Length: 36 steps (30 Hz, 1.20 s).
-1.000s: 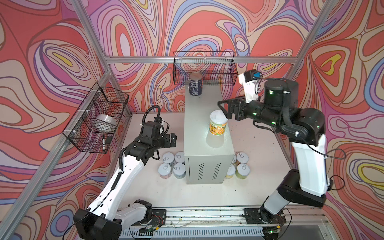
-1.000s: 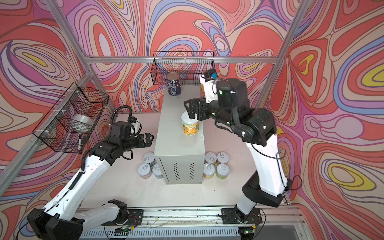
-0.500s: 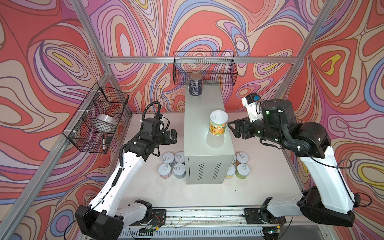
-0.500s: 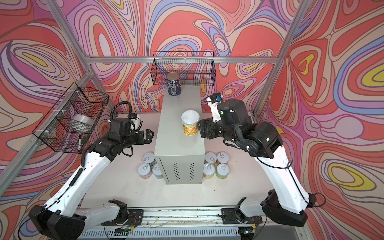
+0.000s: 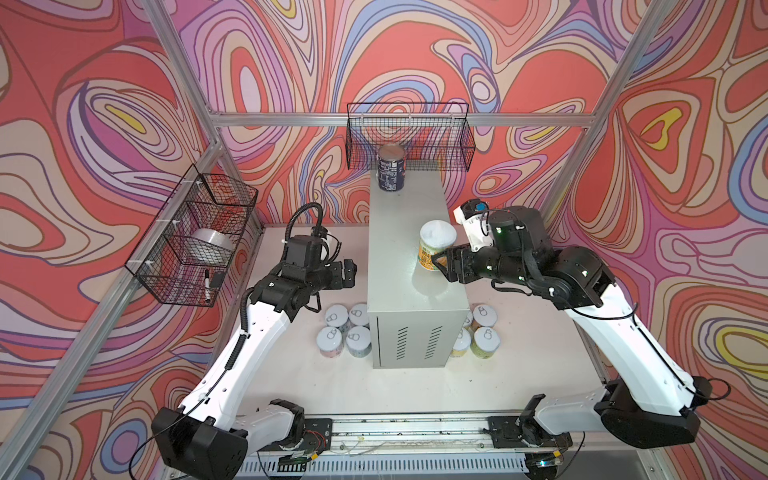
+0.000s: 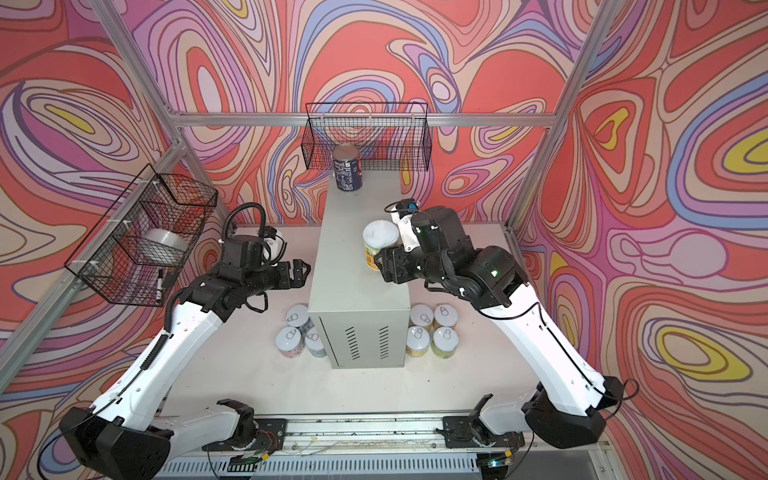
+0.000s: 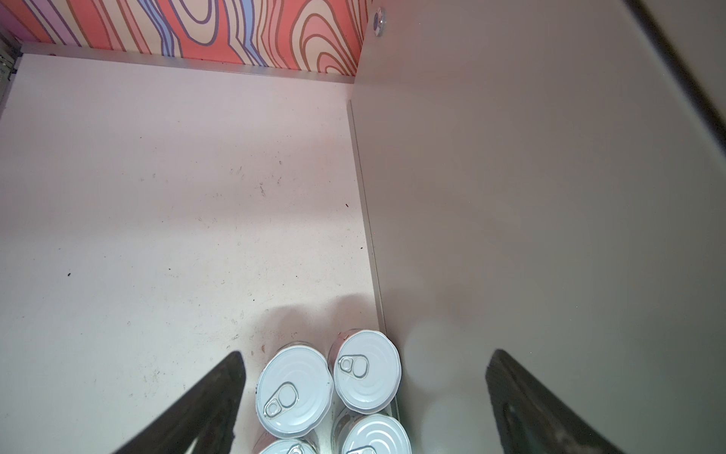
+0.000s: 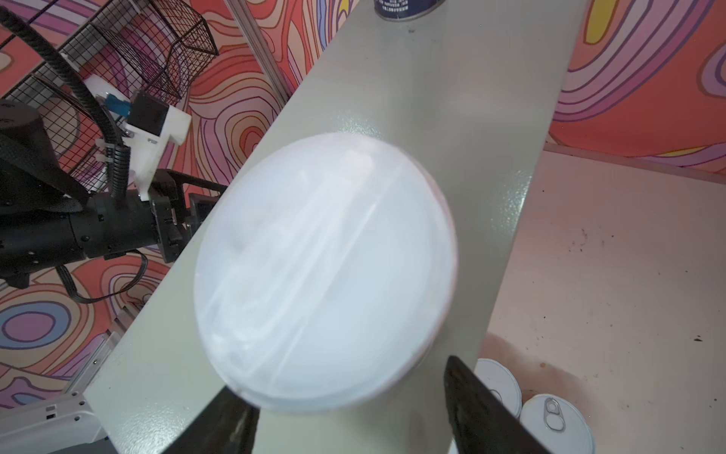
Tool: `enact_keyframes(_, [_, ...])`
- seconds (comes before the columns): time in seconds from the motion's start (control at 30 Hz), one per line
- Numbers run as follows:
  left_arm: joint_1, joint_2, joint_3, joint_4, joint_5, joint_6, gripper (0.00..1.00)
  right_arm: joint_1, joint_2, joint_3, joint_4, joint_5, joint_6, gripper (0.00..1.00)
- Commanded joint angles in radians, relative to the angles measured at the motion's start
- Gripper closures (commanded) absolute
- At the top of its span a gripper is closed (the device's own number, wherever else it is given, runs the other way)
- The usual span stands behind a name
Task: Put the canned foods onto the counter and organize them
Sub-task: 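Slide the tub with the right gripper toward the blue can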
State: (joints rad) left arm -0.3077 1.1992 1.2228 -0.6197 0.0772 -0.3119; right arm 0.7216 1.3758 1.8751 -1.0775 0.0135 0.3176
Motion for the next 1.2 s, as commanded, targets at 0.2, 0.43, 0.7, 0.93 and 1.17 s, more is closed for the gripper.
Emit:
enact_keyframes(0.2, [0.004, 0.017, -0.01, 0.022, 0.03, -0.013, 0.05, 0.005, 0.102, 0.086, 0.069, 0.026, 0.013, 0.42])
enact_keyframes(0.43, [0.005, 0.021, -0.015, 0.023, 0.03, -0.013, 0.05, 0.005, 0.17, 0.125, 0.12, 0.175, -0.02, 0.39])
enact_keyframes(0.7, [0.005, 0.023, -0.029, 0.046, 0.067, -0.027, 0.07, 0.004, 0.284, 0.213, 0.184, 0.298, -0.094, 0.38])
enact_keyframes(0.93, [0.004, 0.024, -0.03, 0.035, 0.078, -0.018, 0.06, -0.028, 0.39, 0.328, 0.184, 0.352, -0.124, 0.35])
enact_keyframes(1.17, [0.004, 0.014, -0.029, 0.031, 0.058, -0.012, 0.06, -0.088, 0.473, 0.358, 0.221, 0.358, -0.117, 0.35])
